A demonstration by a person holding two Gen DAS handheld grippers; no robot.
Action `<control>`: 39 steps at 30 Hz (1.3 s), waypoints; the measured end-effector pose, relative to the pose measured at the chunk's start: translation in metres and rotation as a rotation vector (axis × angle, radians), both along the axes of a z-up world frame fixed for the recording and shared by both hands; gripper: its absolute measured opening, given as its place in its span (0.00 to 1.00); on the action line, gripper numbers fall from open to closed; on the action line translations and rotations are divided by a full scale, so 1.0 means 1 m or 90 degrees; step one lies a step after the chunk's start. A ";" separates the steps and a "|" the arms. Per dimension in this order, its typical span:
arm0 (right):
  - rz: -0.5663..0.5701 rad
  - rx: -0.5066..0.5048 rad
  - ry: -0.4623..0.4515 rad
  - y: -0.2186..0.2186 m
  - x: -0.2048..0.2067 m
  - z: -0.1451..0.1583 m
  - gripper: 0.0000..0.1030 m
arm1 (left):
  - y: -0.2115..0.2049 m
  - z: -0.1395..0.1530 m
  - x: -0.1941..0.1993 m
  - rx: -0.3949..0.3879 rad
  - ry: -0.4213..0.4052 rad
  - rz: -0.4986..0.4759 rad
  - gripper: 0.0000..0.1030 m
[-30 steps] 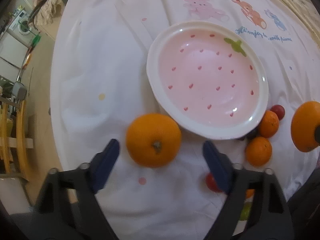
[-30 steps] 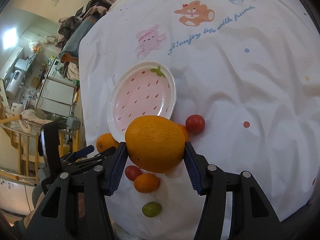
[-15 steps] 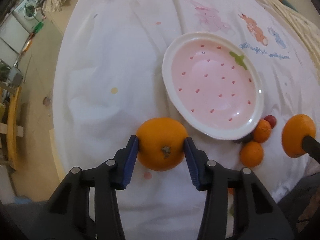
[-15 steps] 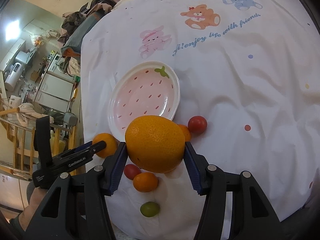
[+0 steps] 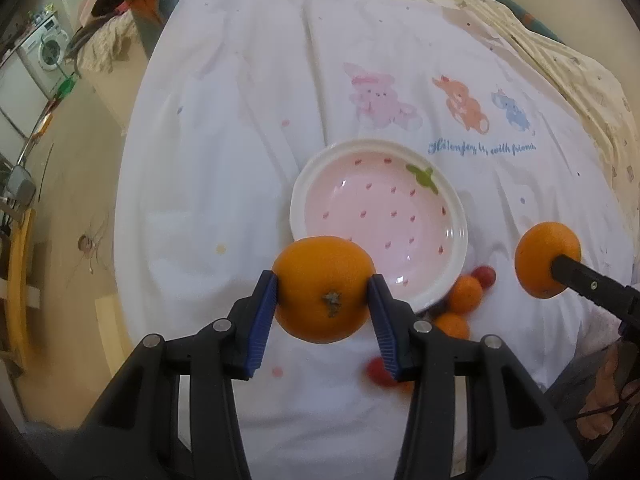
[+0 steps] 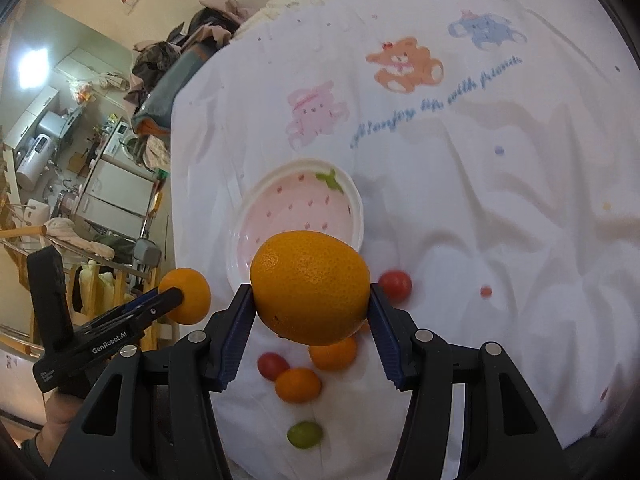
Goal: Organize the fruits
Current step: 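Carry both fruits over the pink plate and open both grippers to release them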
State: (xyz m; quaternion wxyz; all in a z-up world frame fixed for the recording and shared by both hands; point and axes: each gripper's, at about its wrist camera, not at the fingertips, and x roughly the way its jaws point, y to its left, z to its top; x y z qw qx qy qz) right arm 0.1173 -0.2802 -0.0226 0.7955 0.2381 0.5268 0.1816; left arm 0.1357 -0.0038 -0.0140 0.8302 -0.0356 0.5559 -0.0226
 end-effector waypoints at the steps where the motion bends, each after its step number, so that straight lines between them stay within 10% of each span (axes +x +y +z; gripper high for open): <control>1: 0.001 -0.001 -0.005 0.000 0.005 0.002 0.57 | -0.001 0.001 0.006 0.001 -0.001 -0.003 0.41; 39: 0.115 0.019 0.143 0.072 0.146 -0.092 0.59 | -0.025 -0.069 0.097 -0.028 0.035 -0.059 0.42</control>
